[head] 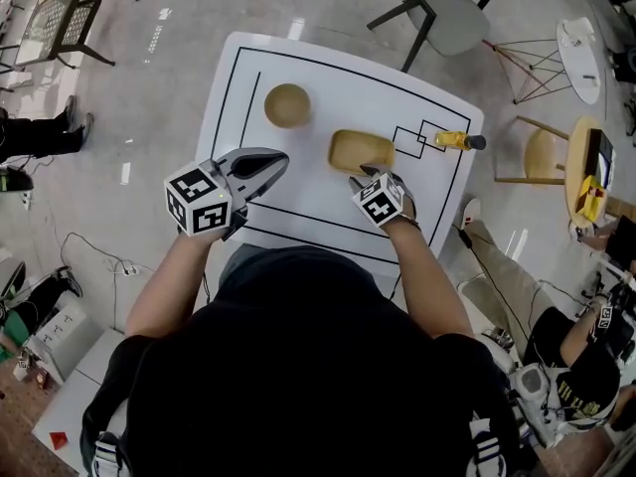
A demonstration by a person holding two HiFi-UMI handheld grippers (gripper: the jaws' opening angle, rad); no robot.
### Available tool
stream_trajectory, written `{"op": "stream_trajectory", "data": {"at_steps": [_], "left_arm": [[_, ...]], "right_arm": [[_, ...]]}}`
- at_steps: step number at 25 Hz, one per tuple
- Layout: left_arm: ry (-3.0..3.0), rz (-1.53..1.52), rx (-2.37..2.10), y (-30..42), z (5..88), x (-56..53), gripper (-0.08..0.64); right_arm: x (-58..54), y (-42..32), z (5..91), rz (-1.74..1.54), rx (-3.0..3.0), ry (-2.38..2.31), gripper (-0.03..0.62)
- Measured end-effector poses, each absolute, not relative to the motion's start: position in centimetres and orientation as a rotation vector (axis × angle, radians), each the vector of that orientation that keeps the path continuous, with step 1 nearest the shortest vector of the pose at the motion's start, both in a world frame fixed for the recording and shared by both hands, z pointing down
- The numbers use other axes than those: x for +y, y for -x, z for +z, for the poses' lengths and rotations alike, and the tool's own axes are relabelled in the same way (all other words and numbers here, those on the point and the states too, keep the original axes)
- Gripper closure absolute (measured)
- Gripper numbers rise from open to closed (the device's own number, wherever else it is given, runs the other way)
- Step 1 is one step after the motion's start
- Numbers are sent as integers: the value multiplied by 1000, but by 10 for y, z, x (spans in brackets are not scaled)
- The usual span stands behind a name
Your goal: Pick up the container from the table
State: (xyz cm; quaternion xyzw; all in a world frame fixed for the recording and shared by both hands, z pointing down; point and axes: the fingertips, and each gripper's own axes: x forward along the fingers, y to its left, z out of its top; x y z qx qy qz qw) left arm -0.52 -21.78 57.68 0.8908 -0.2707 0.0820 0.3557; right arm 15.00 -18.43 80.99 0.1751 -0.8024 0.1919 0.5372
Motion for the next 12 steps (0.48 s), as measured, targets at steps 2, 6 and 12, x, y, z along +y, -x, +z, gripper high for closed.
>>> {"op": "stream_trajectory", "data": {"at_steps": [2, 6, 12], "left_arm": [[-2298, 210, -702, 6, 577, -218, 549], [-2289, 209, -703, 7, 580, -218, 549], [-2282, 207, -703, 7, 582, -220, 549]], "right_arm": [[-183, -150, 813, 446, -1901, -406, 443], [-183, -148, 818, 428, -1894, -392, 443], [-183, -150, 827, 400, -1870, -363, 443]]}}
